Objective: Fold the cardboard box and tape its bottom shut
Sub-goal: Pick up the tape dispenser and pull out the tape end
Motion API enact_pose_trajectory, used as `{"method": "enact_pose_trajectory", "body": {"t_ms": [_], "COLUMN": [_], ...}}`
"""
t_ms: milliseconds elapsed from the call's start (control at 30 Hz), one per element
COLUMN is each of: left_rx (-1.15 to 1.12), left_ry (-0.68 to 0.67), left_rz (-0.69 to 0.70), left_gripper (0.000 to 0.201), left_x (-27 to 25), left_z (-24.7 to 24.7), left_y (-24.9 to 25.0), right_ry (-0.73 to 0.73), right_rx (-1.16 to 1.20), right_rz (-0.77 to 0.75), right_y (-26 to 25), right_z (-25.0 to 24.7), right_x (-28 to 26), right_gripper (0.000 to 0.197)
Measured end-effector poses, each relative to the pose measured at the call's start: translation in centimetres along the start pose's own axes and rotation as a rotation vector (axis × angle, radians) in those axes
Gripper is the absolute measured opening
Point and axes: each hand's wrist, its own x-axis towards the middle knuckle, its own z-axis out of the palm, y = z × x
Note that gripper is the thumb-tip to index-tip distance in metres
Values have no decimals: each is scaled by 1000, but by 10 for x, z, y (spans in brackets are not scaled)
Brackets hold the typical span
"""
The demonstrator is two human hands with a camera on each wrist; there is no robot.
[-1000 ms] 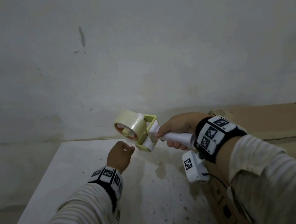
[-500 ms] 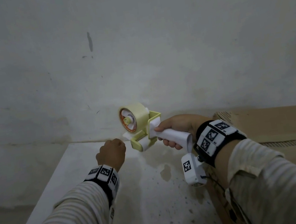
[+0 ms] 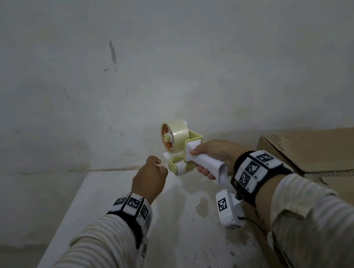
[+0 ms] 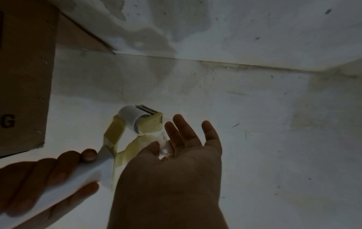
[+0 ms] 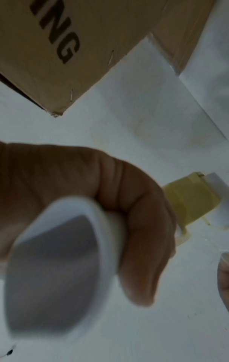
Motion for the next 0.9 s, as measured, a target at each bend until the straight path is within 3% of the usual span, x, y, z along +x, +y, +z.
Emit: {"method": "enact_pose_trajectory", "body": {"t_ms": [100,200,400,600,900], "left_rx": [6,16,-21,111,83], "left_ry": [-10,8,-57,-79,-173], "left_rz": [36,94,173,108,46], "left_gripper": [23,11,26,26,18], "left_x": [-2,-4,-5,0,9], "left_z": [3,7,8,12,5], "left_y": [-2,0,9,-4,-1], "right_ry": [-6,-18,-16,-44,-62], "right_rx": [70,117,184,227,319], "right_rz": [-3,-15,-20,-15,-20], "right_y": [2,4,8,6,-2], "right_z": [1,3,3,5,10], "right_x": [3,4,5,2,3], "right_gripper": [34,34,39,35,35]}}
